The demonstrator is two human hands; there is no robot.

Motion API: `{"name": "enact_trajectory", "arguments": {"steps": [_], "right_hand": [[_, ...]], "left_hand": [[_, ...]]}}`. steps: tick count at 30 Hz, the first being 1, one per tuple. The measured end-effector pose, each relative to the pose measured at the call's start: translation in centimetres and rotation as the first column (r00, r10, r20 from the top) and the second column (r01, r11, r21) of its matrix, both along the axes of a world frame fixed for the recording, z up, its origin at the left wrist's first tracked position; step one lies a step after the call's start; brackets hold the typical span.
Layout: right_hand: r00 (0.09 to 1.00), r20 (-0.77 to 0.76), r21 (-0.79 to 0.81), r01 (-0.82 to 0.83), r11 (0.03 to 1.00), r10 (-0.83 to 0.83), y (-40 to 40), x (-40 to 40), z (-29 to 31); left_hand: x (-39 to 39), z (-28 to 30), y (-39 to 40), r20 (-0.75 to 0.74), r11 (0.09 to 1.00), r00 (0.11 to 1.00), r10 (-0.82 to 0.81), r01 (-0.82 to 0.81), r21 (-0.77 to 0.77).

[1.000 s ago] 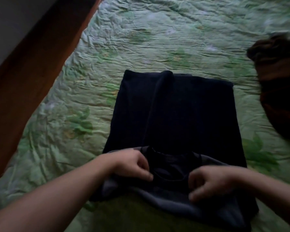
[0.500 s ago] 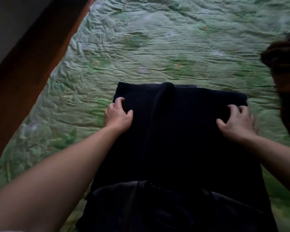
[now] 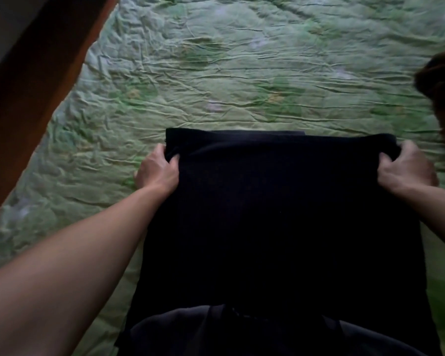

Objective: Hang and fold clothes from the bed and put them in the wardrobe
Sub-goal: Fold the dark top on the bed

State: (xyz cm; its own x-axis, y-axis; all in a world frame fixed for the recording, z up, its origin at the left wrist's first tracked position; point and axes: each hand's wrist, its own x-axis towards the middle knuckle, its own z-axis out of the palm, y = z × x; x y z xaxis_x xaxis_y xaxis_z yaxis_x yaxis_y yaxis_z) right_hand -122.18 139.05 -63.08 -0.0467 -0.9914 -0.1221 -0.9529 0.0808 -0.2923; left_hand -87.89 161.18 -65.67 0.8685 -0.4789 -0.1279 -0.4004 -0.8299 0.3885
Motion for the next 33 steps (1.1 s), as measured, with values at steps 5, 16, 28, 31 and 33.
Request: {"name": "enact_trajectory", "arguments": {"steps": [5,16,28,31,33], "right_hand": [[0.994,-0.062,-0.006,-0.094,0.996,0.094,-0.6,0.5,-0.1],[0.681,-0.084,0.223,-0.699,0.68,0.727,-0.5,10.4,1.2],[0.573,-0.152,-0.157,-0.818,0.553,0.805,2.0,6.7,1.6],[0.519,-0.193,-0.141,-0.855,0.499,0.833,3.6,5.4,2.6],[0.468,-0.211,-0.122,-0.884,0.452,0.858,5.1,4.2,3.4]], "left_hand": [[-0.7,0.7,-1.3,0.09,0.988,0.986,-0.137,0.143,-0.059],[-0.9,2.8,-7.0,0.092,0.737,0.801,-0.591,0.49,0.466],[-2.6,4.4,-3.8,0.282,0.677,0.617,-0.735,0.643,0.357],[-3.8,5.1,-1.7,0.301,0.649,0.576,-0.76,0.69,0.32],[-4.8,5.5,-0.1,0.304,0.622,0.545,-0.781,0.723,0.301]]}}
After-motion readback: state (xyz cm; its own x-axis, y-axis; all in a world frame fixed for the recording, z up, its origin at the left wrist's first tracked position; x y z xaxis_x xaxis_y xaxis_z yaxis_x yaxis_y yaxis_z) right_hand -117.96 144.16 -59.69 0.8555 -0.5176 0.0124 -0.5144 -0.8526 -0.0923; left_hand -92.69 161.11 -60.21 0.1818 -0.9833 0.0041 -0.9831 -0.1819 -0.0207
